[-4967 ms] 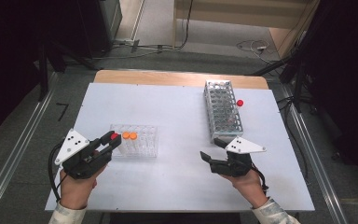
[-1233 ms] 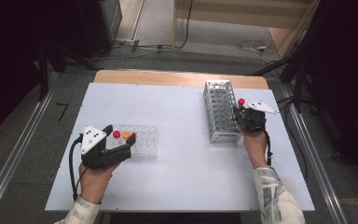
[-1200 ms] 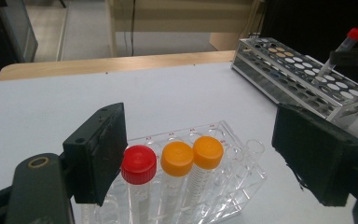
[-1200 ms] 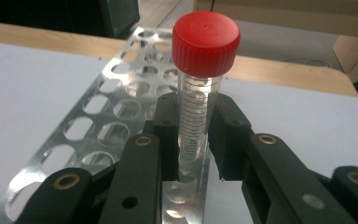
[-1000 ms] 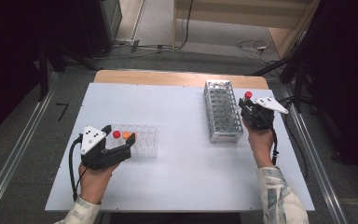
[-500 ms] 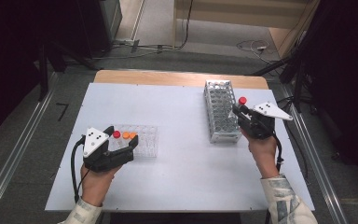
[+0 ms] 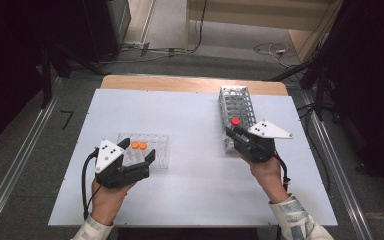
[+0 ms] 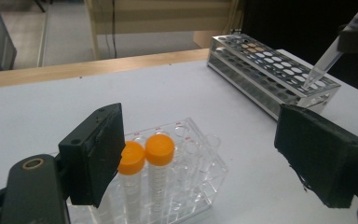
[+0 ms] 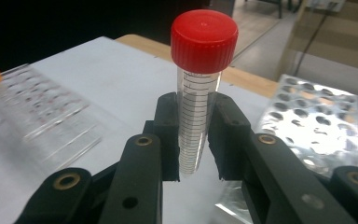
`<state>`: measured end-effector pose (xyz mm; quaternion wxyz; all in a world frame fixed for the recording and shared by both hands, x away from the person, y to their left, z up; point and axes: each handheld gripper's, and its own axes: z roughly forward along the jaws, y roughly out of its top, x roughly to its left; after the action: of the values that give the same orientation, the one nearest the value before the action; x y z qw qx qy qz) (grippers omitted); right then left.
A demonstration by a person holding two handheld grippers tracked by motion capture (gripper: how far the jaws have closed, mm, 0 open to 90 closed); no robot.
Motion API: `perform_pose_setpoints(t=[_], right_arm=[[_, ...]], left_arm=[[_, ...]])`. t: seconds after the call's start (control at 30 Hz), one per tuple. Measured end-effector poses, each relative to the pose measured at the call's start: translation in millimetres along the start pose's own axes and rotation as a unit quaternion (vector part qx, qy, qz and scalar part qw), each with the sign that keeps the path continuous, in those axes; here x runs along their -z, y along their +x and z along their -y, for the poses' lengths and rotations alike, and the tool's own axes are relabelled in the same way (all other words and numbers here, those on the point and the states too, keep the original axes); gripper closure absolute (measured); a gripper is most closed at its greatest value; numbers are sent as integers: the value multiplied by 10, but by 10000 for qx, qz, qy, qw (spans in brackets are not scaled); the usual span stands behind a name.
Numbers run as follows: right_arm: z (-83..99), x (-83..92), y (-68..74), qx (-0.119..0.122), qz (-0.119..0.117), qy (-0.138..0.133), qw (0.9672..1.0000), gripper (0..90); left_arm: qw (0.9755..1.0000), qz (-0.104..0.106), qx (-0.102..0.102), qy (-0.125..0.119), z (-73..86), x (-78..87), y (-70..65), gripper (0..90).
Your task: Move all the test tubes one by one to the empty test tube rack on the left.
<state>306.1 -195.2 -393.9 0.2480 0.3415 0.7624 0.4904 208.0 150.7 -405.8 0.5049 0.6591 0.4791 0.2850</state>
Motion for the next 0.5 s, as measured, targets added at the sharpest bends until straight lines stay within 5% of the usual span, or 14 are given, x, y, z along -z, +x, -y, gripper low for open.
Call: perform_pose_setpoints(t=[0.5], right_arm=[[175,-189,563,393,-817,365,9952,716]], left_arm=[[9989,349,-262,148,36,-58,-230,174]])
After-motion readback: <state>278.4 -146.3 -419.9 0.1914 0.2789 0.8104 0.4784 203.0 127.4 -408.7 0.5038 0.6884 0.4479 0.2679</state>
